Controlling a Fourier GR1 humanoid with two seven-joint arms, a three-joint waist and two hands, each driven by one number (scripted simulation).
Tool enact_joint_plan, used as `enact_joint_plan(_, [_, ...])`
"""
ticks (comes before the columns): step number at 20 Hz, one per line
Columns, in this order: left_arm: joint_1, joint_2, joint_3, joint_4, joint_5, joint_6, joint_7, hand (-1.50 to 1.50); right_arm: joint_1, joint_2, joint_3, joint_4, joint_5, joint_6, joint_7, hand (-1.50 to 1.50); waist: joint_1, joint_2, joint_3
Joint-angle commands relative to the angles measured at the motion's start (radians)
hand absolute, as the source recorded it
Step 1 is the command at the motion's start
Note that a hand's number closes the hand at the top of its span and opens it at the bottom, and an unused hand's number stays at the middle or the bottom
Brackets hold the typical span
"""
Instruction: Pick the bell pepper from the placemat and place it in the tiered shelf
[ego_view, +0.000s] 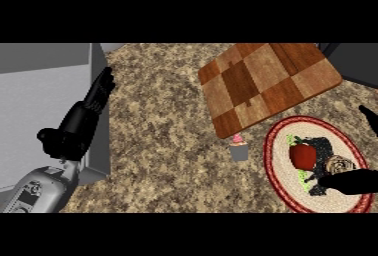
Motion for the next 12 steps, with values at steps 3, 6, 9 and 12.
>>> enact_joint_plan(3, [0.067,-0.06,-0.036,0.121,-0.026,0.003,-0.036,0.0,-0.078,0.034,0.031,-0.006,0.078,0.025,0.152,-1.5,-0.005,0.023,-0.025])
enact_joint_plan(6, [0.079,-0.068,-0.038,0.1,-0.036,0.007,-0.033,0.0,-0.08,0.083,0.04,0.01,0.109,0.013,0.155,-1.5,-0.004,0.021,-0.024])
enact_joint_plan(9, [0.051,-0.068,-0.021,0.103,-0.027,-0.005,-0.005,0.0,-0.115,0.141,0.074,0.031,0.153,0.014,0.171,-1.5,0.001,0.023,-0.024])
enact_joint_plan(12, [0.094,-0.068,-0.01,0.102,-0.023,-0.015,-0.043,0.0,-0.1,0.165,0.088,0.038,0.187,0.016,0.178,-1.5,-0.002,0.022,-0.024])
